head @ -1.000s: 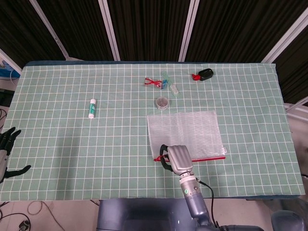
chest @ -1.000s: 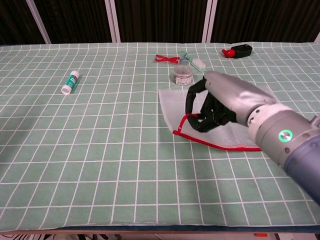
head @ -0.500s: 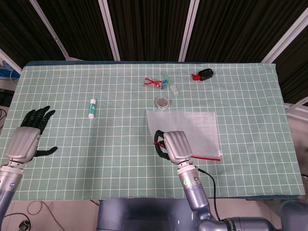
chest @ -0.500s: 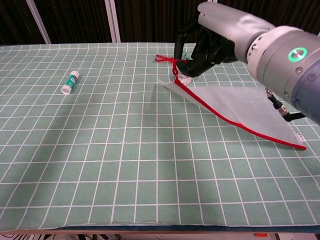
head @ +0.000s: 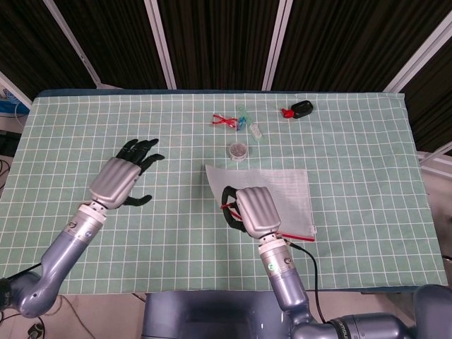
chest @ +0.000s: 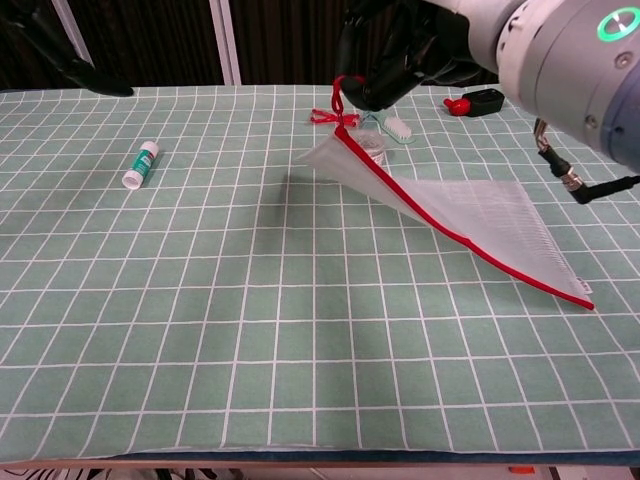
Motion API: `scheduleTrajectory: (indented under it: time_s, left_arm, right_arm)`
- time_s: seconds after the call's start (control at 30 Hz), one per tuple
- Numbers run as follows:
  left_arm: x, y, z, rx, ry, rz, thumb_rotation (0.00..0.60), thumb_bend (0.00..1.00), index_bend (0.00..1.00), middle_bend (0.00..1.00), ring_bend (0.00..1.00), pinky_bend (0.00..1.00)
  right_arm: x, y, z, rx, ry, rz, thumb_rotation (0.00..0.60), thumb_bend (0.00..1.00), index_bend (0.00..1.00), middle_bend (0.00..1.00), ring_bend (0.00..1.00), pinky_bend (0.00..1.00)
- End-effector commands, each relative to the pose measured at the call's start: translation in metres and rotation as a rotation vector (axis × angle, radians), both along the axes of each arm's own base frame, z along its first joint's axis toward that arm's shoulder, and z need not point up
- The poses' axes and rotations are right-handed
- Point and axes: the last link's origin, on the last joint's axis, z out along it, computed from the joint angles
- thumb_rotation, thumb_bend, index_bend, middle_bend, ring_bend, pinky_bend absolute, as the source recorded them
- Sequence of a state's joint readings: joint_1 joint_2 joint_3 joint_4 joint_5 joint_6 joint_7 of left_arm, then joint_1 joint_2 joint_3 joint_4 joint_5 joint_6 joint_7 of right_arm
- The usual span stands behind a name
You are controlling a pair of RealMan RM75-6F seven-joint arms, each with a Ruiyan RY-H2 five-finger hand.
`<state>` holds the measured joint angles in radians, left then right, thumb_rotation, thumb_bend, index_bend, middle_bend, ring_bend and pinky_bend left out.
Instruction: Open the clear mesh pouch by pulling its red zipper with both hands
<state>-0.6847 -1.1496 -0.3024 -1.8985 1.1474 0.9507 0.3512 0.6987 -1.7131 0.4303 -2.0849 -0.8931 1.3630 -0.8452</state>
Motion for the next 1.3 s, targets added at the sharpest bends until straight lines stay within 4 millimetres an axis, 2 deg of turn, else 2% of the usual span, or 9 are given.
scheduleTrajectory:
  time_s: [0.03, 0.43, 0.73, 1.03, 1.3]
  left_arm:
    - [0.018, 0.003, -0.02, -0.065, 0.001, -0.016, 0.6, 0.17, 0.26, 0.0, 0.0, 0.0]
    - [0.049, 0.003, -0.06, -0.14, -0.024, -0.029, 0.6, 0.22, 0.35, 0.0, 0.0, 0.0]
    - [0.071, 0.003, -0.081, -0.174, -0.086, -0.033, 0.6, 0.29, 0.37, 0.0, 0.0, 0.0]
    - [0.084, 0.0, -0.1, -0.214, -0.135, -0.016, 0.6, 0.36, 0.44, 0.0, 0.0, 0.0]
    - [0.093, -0.002, -0.111, -0.232, -0.154, -0.006, 0.6, 0.37, 0.46, 0.0, 0.0, 0.0]
  right_arm:
    - [0.002, 0.0, 0.002, -0.003, -0.004, 0.0, 0.6, 0.6, 0.68, 1.0, 1.0, 1.0]
    - [0.003, 0.001, 0.006, 0.0, -0.006, -0.006, 0.6, 0.6, 0.69, 1.0, 1.0, 1.0]
    - [-0.001, 0.001, 0.007, 0.0, -0.005, -0.016, 0.6, 0.61, 0.69, 1.0, 1.0, 1.0]
    - [-0.003, 0.001, 0.009, 0.001, -0.008, -0.022, 0.6, 0.61, 0.69, 1.0, 1.0, 1.0]
    - [-0.006, -0.001, 0.01, -0.001, -0.011, -0.032, 0.6, 0.61, 0.69, 1.0, 1.0, 1.0]
